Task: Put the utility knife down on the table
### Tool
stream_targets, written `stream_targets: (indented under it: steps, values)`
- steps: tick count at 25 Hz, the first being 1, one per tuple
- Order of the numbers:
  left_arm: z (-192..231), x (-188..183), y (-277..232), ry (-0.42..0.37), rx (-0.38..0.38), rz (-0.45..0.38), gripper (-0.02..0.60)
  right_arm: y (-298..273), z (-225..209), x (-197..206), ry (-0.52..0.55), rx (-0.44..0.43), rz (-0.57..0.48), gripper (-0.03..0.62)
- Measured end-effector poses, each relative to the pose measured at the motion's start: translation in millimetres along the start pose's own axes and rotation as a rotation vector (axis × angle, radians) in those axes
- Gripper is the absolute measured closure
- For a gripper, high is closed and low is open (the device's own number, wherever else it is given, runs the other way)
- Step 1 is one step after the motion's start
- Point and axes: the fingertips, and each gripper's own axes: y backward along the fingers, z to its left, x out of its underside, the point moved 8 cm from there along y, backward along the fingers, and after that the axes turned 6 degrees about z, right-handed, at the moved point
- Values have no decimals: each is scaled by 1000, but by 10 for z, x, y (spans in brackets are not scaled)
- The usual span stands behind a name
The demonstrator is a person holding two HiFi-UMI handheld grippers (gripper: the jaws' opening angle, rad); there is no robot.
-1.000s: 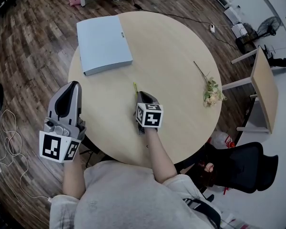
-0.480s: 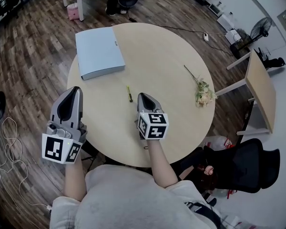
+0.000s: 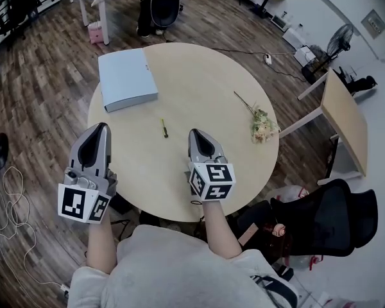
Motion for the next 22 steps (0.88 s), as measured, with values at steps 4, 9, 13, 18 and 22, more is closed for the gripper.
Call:
stream_targets:
  steps: [4, 9, 13, 18, 22]
  values:
    - [-217, -73, 115, -14, 2, -23, 574, 306, -18, -127, 16, -13, -61, 583]
    - [-440, -163, 265, -24, 1, -45, 574, 670, -8, -285, 59, -14, -127, 583]
    - [-576, -238, 367, -37, -3, -63, 574, 918, 1, -403, 88, -14, -179, 583]
    - [-728, -327, 520, -49, -11, -85, 574, 1232, 38, -498, 128, -12, -232, 583]
    - [-856, -381, 615, -56, -14, -100, 574, 1475, 31, -561, 134, -7, -274, 583]
